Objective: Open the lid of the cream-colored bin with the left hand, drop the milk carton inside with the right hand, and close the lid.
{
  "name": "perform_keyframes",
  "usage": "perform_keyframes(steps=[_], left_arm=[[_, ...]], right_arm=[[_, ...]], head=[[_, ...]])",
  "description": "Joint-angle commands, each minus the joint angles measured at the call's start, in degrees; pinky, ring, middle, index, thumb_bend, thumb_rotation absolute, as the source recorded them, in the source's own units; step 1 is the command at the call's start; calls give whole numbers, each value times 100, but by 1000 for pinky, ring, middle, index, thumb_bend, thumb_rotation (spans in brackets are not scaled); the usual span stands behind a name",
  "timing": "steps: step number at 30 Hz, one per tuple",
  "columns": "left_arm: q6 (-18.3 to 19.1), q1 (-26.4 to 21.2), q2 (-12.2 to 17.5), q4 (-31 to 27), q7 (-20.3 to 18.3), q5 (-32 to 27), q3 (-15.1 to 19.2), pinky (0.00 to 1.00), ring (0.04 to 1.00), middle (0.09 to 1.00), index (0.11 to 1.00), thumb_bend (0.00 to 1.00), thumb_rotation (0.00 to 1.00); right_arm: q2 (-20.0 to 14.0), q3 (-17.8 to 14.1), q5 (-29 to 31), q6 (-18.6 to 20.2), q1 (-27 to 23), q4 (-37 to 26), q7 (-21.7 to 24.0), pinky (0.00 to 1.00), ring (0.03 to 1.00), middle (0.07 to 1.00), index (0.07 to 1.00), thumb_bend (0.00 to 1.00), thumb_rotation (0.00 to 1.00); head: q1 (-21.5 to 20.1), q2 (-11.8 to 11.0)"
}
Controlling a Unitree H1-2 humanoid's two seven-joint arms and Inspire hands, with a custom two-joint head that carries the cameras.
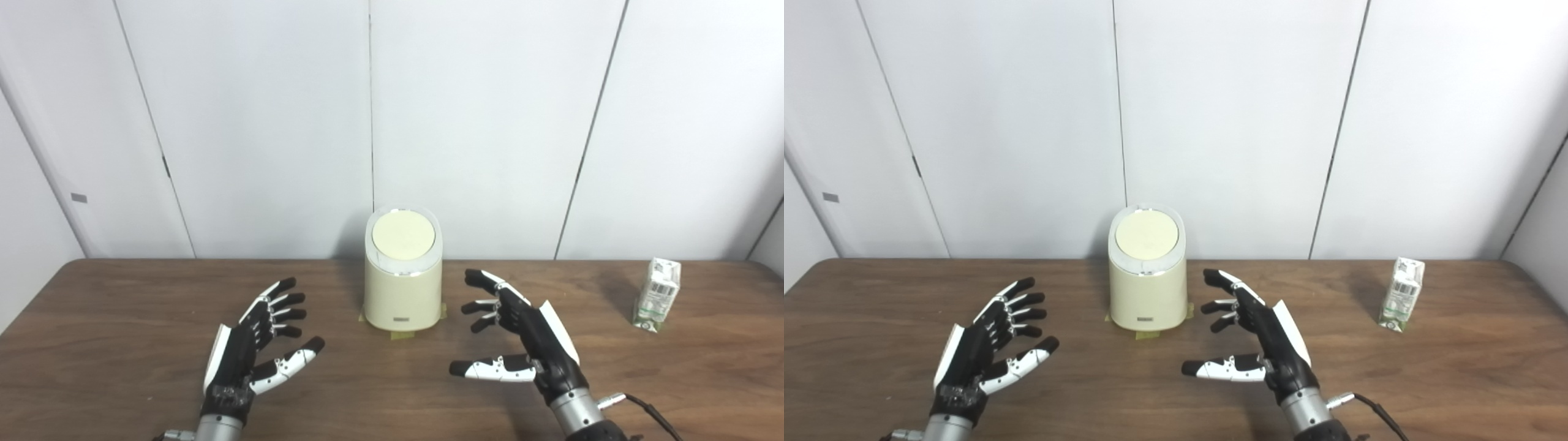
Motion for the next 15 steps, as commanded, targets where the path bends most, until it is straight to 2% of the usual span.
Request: perform_keyframes(steps=[1, 9, 14, 15], left_arm=[[-226, -210, 21, -109, 17, 14, -6, 618, 718, 784, 855, 661, 139], [-241, -225, 30, -83, 7, -7, -2, 612, 717, 788, 848, 663, 149], [-210, -232, 17, -92, 19, 41, -21, 615, 721, 791, 849, 681, 188], [-193, -234, 17, -99, 19, 64, -32, 636, 745, 807, 859, 710, 206]], right_arm=[[-29, -34, 6, -139, -171, -161, -95, 530, 685, 847, 831, 787, 125], [-11, -36, 36, -110, -166, -171, -85, 526, 681, 844, 829, 783, 102], [-12, -42, 37, -184, -187, -80, -108, 527, 681, 844, 829, 783, 117], [-9, -47, 48, -189, -192, -58, -111, 527, 677, 843, 828, 784, 112]], head=[[7, 7], [16, -9], [43, -90], [43, -90]])
